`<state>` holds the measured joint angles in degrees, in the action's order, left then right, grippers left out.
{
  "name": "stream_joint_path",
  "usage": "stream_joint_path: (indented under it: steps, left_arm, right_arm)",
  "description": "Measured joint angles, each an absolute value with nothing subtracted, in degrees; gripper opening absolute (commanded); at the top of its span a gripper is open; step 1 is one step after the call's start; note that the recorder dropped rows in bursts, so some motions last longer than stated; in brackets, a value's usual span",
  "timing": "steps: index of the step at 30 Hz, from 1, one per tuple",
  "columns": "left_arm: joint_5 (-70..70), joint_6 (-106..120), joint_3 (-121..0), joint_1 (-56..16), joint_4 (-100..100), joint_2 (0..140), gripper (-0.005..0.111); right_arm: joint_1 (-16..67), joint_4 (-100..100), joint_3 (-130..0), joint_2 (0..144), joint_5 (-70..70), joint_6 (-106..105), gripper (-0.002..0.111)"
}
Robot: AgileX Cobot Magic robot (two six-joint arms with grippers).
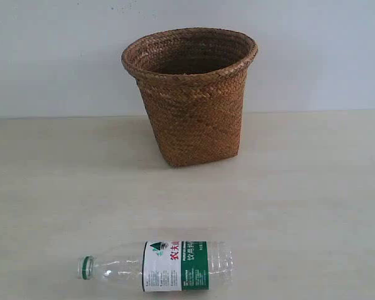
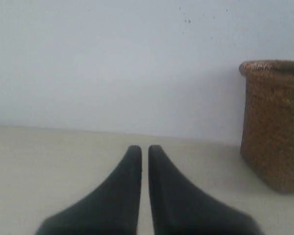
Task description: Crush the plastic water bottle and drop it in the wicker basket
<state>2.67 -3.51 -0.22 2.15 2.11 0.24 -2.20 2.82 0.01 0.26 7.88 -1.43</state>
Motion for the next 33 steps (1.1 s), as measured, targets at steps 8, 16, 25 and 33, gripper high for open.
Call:
stream_joint_path:
  steps: [8, 16, 25, 33]
  left_arm:
    - [-6.13, -10.62, -0.22, 2.15, 2.36, 0.15, 0.004]
    - [-9.61, -18.74, -7.68, 2.15, 2.54, 5.45, 0.004]
    - [-5.37, -19.2, -27.22, 2.15, -3.25, 27.11, 0.004]
    - [6.57, -15.33, -39.18, 1.53, -8.21, 42.42, 0.004]
  right_arm:
    - [-2.2, 3.75, 0.01, 0.26, -9.44, 1.79, 0.0]
    - [-2.2, 4.03, -6.46, 7.84, -10.32, 4.88, 0.0]
    - [-2.2, 1.52, -24.66, 27.12, -4.84, 4.22, 0.0]
    - [-2.2, 0.0, -38.1, 41.04, 9.83, -0.93, 0.0]
